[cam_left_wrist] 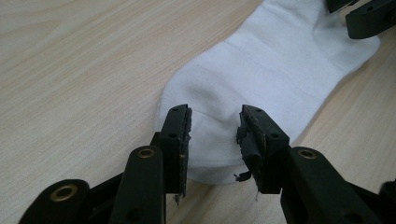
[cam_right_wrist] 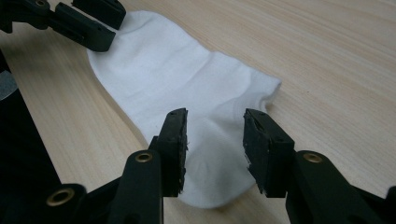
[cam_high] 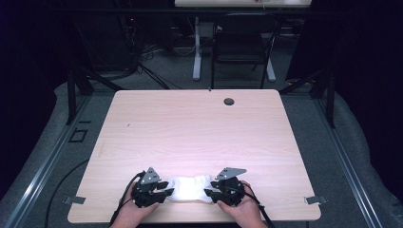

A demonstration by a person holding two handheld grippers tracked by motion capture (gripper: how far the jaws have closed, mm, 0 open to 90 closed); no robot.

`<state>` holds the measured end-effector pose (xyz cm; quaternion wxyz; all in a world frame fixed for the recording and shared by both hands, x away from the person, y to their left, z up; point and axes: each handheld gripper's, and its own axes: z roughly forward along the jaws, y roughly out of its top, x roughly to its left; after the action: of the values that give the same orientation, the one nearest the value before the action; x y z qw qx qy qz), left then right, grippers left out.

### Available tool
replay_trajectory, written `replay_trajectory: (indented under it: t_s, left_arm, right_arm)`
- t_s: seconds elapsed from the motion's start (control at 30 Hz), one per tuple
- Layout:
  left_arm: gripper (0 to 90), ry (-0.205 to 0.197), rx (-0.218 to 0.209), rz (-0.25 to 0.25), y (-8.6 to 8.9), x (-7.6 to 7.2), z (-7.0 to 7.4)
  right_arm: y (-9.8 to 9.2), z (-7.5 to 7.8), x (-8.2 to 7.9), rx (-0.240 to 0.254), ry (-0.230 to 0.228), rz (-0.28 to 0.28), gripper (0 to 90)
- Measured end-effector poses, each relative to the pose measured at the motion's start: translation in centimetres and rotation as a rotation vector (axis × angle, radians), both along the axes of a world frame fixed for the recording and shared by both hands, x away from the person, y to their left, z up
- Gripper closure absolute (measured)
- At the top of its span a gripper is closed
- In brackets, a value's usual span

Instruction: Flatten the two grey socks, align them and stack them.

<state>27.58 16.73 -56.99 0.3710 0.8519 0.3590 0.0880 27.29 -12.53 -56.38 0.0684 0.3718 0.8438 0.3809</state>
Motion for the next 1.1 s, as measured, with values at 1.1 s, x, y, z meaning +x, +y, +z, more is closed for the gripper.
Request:
replay_trajectory:
  t_s: [1.1]
  left_arm:
    - [59.9, -0.017, -0.016, 0.034, 0.1, 2.2, -0.7]
  right_arm:
    - [0.5, -1.0, 1.8, -0.023, 0.006, -0.046, 62.0]
